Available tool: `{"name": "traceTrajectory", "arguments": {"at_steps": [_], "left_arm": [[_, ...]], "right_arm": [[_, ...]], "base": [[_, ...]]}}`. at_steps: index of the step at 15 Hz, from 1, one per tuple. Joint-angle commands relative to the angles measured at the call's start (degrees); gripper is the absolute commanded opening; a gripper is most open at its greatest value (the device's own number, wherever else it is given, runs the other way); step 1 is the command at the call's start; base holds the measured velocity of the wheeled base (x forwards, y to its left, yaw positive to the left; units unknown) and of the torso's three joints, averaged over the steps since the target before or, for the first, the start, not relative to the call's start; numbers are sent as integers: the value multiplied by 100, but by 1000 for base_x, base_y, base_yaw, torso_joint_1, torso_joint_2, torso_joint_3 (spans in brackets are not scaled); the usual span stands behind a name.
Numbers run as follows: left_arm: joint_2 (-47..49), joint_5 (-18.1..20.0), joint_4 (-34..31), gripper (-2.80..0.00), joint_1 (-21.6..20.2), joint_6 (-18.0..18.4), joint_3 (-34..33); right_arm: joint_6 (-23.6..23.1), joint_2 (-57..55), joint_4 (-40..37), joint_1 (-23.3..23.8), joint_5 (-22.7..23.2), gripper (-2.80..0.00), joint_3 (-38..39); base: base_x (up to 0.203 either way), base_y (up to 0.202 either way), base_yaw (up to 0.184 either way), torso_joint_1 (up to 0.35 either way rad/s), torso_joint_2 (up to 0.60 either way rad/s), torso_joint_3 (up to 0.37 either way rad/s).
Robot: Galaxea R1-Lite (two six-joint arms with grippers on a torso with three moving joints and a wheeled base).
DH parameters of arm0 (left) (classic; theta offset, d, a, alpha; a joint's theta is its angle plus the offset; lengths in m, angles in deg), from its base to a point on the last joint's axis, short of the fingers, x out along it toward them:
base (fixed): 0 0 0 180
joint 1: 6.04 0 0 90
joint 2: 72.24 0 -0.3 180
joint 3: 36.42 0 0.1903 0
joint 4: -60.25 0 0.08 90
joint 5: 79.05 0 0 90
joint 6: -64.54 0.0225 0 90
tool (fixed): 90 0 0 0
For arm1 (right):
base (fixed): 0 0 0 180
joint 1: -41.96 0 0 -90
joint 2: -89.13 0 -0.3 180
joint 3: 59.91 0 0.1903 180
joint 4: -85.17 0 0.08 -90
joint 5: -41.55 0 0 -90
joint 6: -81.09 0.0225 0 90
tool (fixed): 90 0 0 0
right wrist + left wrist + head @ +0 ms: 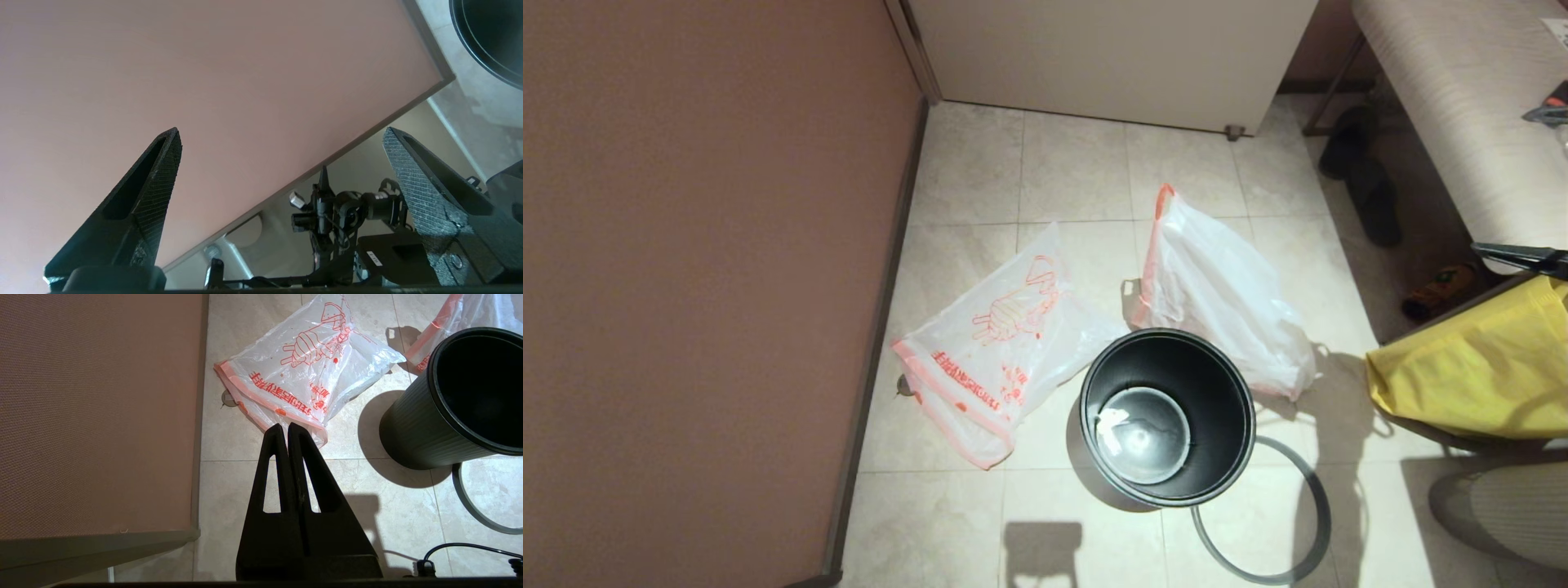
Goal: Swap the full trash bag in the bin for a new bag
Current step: Pick up a new trash bag
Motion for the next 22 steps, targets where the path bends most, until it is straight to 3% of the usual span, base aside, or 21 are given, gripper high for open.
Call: {"name": "traceTrajectory", "arguments": {"at_steps": [1, 3, 5, 10, 13, 14, 18, 22], "left_arm": [[5, 0, 2, -280, -2, 0, 0], [5, 0, 2, -280, -2, 0, 0], [5, 0, 2, -280, -2, -9, 0], [5, 0, 2, -280, -2, 0, 0], [5, 0, 2, -280, -2, 0, 0], [5, 1, 2, -280, -2, -1, 0], [5, 6, 2, -280, -2, -8, 0], [5, 0, 2, -280, -2, 0, 0]], "right_arm": [[16, 725, -270, -233, -168, 0, 334], [7, 913, -347, -465, -446, 0, 798], [-88, 955, -353, -874, -1276, 0, 1304], [-1311, 1743, -700, -3099, -4722, 0, 2051], [-2740, 2549, -1409, -3902, -6908, 0, 2225], [-3026, 2818, -1622, -4049, -7339, 0, 2334], [-3350, 4010, -2202, -4247, -7961, 0, 2805], [-3764, 4697, -2411, -4266, -9003, 0, 3445]], "base": [[0, 0, 0, 0, 0, 0], [0, 0, 0, 0, 0, 0], [0, 0, 0, 0, 0, 0], [0, 0, 0, 0, 0, 0], [0, 0, 0, 0, 0, 0], [0, 0, 0, 0, 0, 0], [0, 0, 0, 0, 0, 0], [0, 0, 0, 0, 0, 0]]}}
